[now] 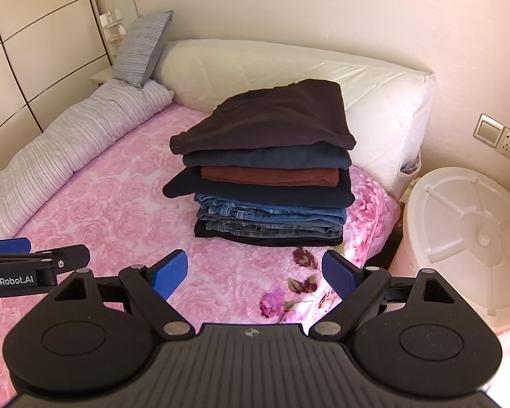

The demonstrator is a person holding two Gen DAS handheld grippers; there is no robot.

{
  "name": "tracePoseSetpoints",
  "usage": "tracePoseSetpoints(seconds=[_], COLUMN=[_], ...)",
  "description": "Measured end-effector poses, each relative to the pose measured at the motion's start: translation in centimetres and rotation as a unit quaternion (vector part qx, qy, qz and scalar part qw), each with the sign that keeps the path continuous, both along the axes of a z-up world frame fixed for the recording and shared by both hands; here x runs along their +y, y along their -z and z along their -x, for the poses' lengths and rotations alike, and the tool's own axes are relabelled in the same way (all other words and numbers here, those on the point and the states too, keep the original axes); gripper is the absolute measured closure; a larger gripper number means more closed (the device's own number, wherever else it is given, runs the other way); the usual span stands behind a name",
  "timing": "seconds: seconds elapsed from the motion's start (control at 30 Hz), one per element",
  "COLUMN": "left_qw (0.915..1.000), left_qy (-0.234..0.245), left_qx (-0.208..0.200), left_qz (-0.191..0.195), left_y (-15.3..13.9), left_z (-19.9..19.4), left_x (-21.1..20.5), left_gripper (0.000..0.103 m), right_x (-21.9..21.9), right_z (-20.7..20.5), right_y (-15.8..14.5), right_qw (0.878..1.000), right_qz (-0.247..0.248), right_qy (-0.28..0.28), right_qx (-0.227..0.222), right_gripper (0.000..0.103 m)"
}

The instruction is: Fold clothes

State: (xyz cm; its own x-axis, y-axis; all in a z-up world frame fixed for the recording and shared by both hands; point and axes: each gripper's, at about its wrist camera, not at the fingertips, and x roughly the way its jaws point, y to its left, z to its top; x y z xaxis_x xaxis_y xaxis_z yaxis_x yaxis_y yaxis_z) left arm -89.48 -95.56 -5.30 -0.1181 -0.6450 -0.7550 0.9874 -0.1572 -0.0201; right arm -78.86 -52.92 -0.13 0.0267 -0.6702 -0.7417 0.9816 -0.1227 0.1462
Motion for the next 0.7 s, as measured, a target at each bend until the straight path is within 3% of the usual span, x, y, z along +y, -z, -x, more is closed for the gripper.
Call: tracePoseSetpoints(seconds=[0.7], left_qw=[0.9997], left_qy=[0.017], left_qx=[0.013], left_qz=[0.008], left_y=[0.56], left_z=[-0.39], left_x=[0.62], left_gripper=[0.001], right_x=[0.66], right_z=[-0.70], right_y=[-0.20], right_qw=[1.000], right_qz=[-0.002], right_qy=[0.006], right_qx=[0.013], right_gripper=[0.015])
